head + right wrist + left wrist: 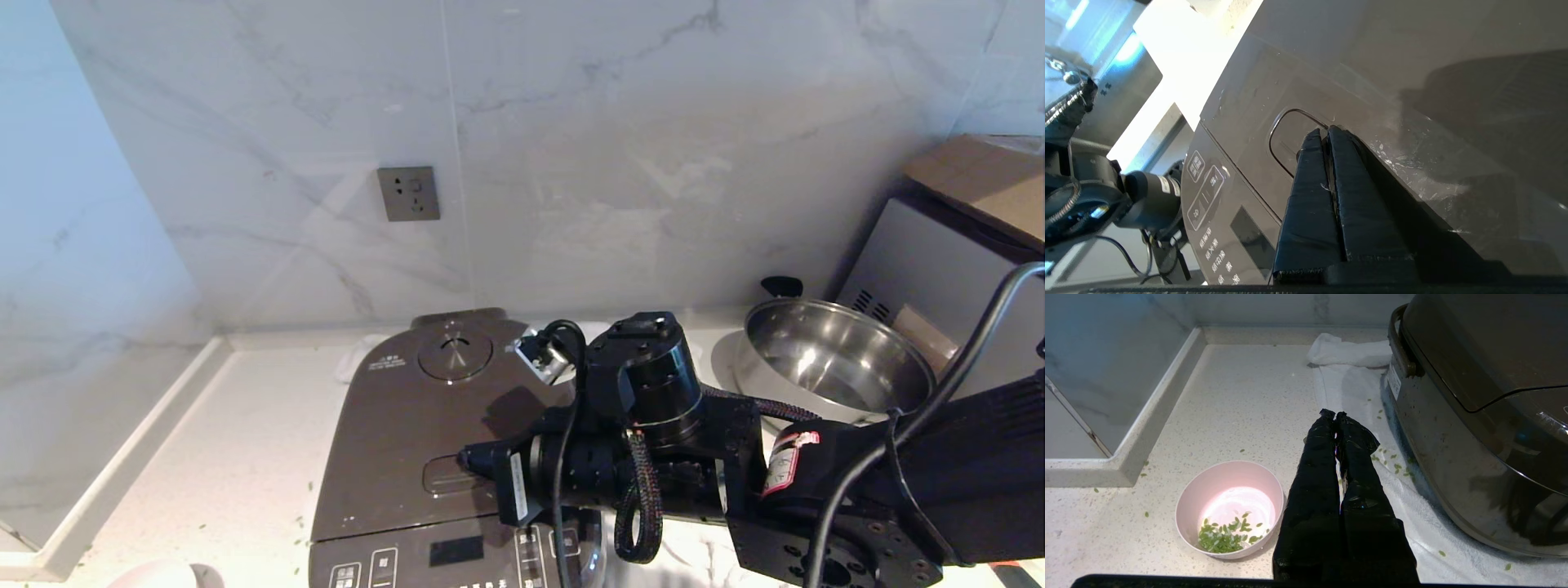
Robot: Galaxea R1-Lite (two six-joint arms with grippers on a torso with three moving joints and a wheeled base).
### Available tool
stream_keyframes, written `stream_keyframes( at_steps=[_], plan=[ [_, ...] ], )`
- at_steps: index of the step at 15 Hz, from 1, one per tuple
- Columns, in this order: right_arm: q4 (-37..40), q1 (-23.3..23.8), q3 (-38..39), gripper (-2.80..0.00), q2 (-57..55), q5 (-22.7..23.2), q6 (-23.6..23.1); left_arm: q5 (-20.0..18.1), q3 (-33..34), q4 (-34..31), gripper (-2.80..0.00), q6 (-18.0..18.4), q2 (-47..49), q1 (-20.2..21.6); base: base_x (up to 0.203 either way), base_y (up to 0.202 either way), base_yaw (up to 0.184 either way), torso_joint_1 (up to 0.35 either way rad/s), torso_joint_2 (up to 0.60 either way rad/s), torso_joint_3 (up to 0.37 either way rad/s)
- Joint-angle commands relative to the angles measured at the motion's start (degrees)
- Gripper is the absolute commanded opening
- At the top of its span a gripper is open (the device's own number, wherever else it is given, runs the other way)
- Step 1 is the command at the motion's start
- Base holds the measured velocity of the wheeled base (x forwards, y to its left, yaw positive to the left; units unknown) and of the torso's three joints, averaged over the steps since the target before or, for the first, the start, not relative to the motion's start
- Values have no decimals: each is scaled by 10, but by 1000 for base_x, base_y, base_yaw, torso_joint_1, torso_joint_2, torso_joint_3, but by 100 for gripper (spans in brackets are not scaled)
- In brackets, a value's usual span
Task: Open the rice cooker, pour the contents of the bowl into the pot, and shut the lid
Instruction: Open the rice cooker
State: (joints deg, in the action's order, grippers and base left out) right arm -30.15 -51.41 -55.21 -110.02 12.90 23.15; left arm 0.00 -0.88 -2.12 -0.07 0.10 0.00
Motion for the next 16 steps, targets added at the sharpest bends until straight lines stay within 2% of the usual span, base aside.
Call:
stream_keyframes(
  at_steps=[1, 16],
  plan=[
    [1, -3, 5, -280, -9, 1, 6, 0, 0, 0, -280, 0, 1, 0, 0, 0, 0, 0, 0, 0],
    [-18, -8, 33, -280, -14, 1, 12, 0, 0, 0, -280, 0, 1, 0, 0, 0, 0, 0, 0, 0]
  ],
)
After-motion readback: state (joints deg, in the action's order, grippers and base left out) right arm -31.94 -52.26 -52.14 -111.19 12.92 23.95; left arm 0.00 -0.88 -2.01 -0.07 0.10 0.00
